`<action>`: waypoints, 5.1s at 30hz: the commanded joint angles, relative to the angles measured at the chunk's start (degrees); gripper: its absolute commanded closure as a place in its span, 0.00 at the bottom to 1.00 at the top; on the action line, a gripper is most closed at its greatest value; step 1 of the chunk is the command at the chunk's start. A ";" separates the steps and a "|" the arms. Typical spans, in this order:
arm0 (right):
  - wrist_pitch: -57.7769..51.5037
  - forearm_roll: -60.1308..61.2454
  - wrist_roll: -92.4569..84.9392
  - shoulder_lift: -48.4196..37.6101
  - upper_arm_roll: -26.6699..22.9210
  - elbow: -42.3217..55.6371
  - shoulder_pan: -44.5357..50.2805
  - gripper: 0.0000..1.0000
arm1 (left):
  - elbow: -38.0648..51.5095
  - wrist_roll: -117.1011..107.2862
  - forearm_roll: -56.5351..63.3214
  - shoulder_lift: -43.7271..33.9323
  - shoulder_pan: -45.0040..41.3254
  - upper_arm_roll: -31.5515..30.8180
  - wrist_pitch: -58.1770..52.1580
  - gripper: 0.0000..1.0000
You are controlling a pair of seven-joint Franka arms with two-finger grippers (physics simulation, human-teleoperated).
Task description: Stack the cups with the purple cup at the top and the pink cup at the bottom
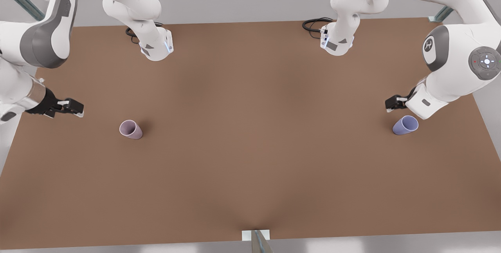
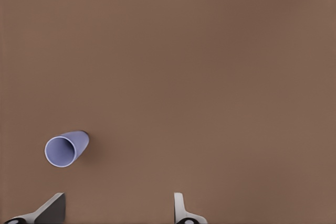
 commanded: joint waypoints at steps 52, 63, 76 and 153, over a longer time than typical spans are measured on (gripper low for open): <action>56.12 2.24 -9.52 6.12 -6.09 -50.64 1.97 0.74 | -3.63 1.39 -0.25 1.62 0.07 1.69 4.82 0.00; 50.85 7.60 -6.27 3.58 -2.31 -46.69 2.85 0.79 | -4.16 1.47 -0.25 1.53 0.60 1.69 5.26 0.00; 28.61 10.59 44.62 21.41 0.32 -5.13 35.11 0.79 | -5.12 7.27 -0.25 2.23 3.24 2.92 7.80 0.00; 7.26 2.59 -4.59 0.24 -3.63 -2.83 3.47 0.00 | 1.82 -44.05 -13.79 20.95 -17.33 -10.17 20.03 0.79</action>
